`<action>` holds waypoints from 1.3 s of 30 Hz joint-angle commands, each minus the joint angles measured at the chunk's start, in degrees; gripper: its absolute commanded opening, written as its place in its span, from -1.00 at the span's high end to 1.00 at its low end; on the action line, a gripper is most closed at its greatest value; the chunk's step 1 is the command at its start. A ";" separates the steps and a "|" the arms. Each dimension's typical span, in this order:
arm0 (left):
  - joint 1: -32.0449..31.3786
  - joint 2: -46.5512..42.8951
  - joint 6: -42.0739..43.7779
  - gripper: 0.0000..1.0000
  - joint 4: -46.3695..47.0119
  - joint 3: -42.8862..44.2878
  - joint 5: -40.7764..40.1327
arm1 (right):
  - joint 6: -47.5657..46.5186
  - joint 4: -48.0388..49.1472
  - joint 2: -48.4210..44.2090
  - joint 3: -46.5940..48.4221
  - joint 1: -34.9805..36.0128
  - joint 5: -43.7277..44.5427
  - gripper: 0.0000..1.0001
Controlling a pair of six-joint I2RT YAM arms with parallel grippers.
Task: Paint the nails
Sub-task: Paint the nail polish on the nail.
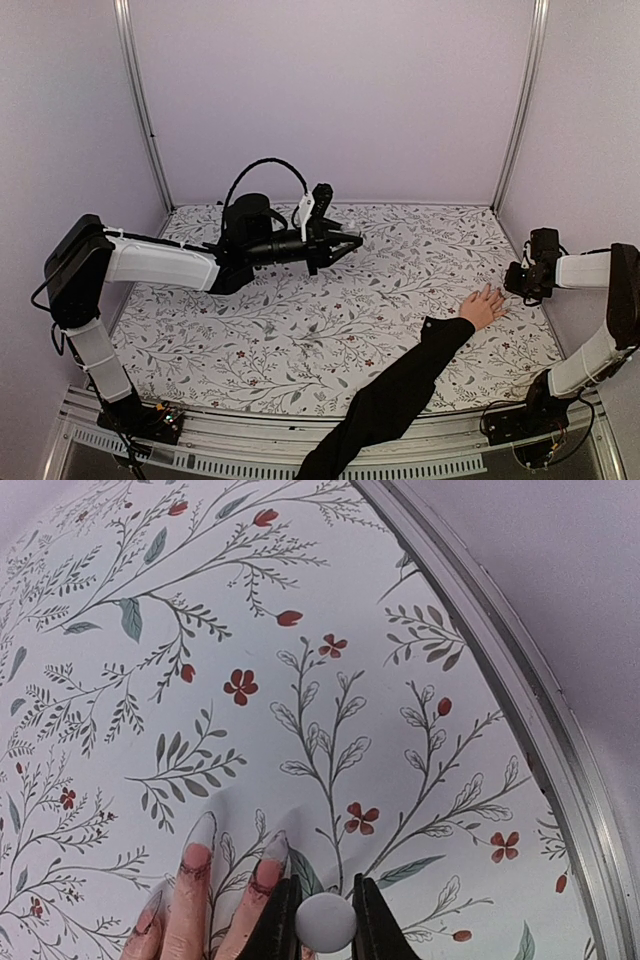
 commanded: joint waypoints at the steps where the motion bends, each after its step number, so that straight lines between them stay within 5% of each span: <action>1: 0.77 1.30 -0.22 1.00 2.56 0.64 -0.42 | 0.44 1.51 0.56 0.69 -0.21 1.10 1.00; 39: 0.99 1.30 -0.22 1.00 2.97 0.34 -0.56 | -0.59 0.79 1.59 3.43 -0.21 1.98 1.00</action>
